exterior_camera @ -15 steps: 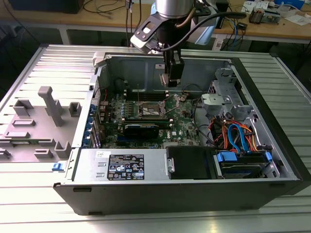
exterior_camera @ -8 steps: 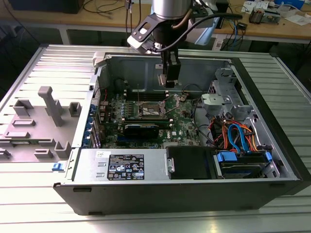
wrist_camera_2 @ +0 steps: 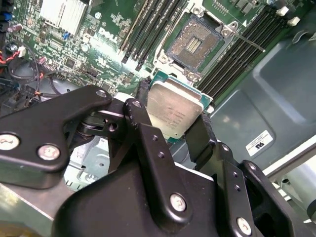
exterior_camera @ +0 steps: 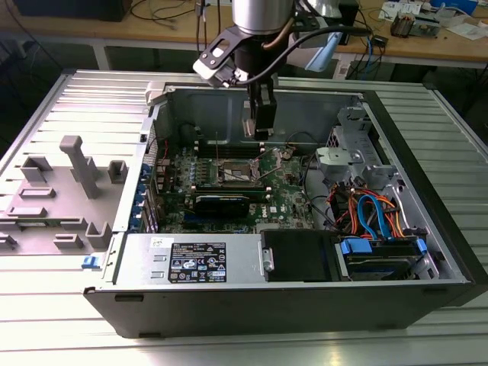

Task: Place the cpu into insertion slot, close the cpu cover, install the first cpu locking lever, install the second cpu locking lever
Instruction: 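Place the cpu into insertion slot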

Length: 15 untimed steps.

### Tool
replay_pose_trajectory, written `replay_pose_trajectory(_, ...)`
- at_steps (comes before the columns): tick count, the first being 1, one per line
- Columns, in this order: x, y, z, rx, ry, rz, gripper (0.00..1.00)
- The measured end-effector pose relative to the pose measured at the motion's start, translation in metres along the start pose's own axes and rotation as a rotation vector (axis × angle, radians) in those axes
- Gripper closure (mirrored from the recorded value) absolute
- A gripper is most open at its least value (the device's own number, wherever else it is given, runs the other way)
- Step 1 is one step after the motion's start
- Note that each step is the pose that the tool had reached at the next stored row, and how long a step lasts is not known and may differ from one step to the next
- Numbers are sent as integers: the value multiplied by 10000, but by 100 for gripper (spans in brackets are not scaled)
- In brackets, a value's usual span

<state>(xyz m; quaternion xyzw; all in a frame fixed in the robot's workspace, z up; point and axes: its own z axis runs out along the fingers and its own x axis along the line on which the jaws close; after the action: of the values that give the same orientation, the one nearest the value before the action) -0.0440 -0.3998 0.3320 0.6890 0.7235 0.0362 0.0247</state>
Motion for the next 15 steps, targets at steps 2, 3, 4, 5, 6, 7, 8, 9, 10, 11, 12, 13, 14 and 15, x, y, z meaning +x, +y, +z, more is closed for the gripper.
replay_pose_trajectory(2, 0, -2, 23, -2, -21, 175, 45)
replay_pose_trajectory(3, 0, -3, 39, -6, -40, 394, 45)
replay_pose_trajectory(4, 0, -4, 52, -9, -63, 659, 45)
replay_pose_trajectory(5, 0, -5, 57, -11, -76, 804, 45)
replay_pose_trajectory(6, 0, -5, 60, -11, -80, 849, 45)
replay_pose_trajectory(7, -1, -5, 61, -11, -82, 864, 45)
replay_pose_trajectory(8, -1, -5, 60, -11, -83, 865, 45)
replay_pose_trajectory(9, 0, -5, 63, -12, -81, 866, 45)
replay_pose_trajectory(10, -1, -6, 64, -12, -81, 865, 45)
replay_pose_trajectory(11, -1, -6, 64, -12, -81, 865, 45)
replay_pose_trajectory(12, 0, -5, 65, -13, -79, 865, 45)
replay_pose_trajectory(13, 3, -5, 67, -15, -77, 866, 45)
replay_pose_trajectory(14, 8, -6, 67, -13, -80, 867, 45)
replay_pose_trajectory(15, 12, -6, 68, -13, -81, 867, 45)
